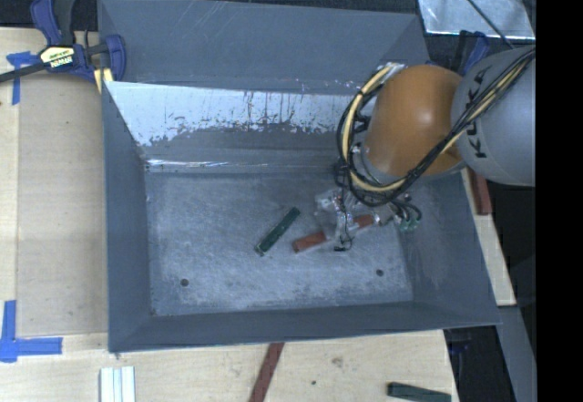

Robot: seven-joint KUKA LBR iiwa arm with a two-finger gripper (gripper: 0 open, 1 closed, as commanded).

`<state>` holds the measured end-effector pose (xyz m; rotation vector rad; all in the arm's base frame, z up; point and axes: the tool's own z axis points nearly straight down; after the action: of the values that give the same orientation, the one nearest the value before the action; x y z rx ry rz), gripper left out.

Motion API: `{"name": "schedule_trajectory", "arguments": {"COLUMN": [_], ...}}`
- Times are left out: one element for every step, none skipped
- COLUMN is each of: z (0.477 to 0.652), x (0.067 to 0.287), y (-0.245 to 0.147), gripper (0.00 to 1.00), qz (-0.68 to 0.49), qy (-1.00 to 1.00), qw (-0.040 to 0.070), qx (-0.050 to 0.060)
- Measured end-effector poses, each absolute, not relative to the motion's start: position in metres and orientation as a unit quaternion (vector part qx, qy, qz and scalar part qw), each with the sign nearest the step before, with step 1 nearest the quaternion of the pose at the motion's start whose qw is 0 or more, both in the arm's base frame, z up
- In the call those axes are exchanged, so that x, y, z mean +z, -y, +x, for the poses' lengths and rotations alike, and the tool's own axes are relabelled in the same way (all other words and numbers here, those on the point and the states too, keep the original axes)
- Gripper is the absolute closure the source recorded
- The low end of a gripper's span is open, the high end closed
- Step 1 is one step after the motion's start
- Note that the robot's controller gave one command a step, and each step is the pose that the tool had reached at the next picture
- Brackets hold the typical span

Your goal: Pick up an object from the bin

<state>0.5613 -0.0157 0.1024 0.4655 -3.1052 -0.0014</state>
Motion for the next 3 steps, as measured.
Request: {"name": "schedule_trajectory", "arguments": {"z": [0.562, 0.515, 0.515], "x": [0.115, 0.077, 0.078], "y": [0.016, 0.015, 0.015], "gripper": [1.0, 0.0, 1.0], "qz": [0.158, 0.226, 0.226], "qy": [0.987, 0.974, 0.974], "qw": [0.001, -0.001, -0.001], "qx": [0.0, 0.0, 0.0]}}
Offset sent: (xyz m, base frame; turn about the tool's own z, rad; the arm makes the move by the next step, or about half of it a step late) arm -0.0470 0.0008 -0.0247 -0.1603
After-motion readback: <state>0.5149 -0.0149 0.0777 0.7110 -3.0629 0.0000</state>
